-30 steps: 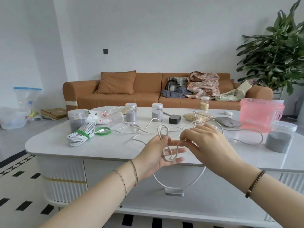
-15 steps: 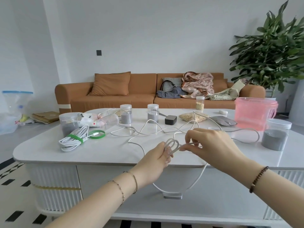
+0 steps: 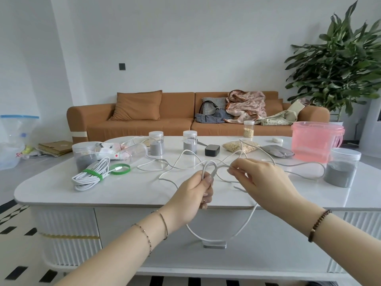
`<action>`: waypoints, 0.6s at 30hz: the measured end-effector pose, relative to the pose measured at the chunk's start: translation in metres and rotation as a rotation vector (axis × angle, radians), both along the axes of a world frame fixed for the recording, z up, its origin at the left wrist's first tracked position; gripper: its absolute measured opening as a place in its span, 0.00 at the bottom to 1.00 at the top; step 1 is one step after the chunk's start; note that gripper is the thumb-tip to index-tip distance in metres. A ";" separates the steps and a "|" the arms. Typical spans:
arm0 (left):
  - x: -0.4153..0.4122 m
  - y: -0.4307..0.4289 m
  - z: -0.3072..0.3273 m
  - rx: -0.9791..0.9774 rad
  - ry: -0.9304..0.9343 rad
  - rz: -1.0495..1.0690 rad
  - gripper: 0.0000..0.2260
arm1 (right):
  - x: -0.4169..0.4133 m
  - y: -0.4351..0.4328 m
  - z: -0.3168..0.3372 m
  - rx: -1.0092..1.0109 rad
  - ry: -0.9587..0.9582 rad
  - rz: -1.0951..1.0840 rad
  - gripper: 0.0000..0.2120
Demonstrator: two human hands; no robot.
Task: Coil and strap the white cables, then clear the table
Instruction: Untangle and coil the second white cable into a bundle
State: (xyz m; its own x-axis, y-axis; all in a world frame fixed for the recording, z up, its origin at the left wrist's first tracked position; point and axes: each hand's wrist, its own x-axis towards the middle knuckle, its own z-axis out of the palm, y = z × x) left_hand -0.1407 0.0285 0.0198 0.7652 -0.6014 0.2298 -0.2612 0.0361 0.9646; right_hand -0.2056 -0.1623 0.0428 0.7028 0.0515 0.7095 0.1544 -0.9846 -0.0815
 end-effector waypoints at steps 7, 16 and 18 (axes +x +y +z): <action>-0.004 -0.001 0.021 -0.636 0.287 0.114 0.11 | 0.004 -0.003 -0.005 0.141 0.094 0.080 0.08; -0.016 -0.010 0.017 -0.603 0.376 0.137 0.11 | 0.005 0.006 -0.003 0.373 -0.043 0.306 0.24; -0.017 -0.010 0.018 -0.582 0.380 0.136 0.11 | 0.006 0.004 -0.003 0.357 -0.082 0.318 0.28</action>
State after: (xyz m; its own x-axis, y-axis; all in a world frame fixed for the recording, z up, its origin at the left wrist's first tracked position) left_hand -0.1581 0.0181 0.0374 0.9160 -0.3552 0.1867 0.0509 0.5643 0.8240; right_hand -0.1994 -0.1583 0.0394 0.6327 -0.0026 0.7744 0.4629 -0.8004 -0.3809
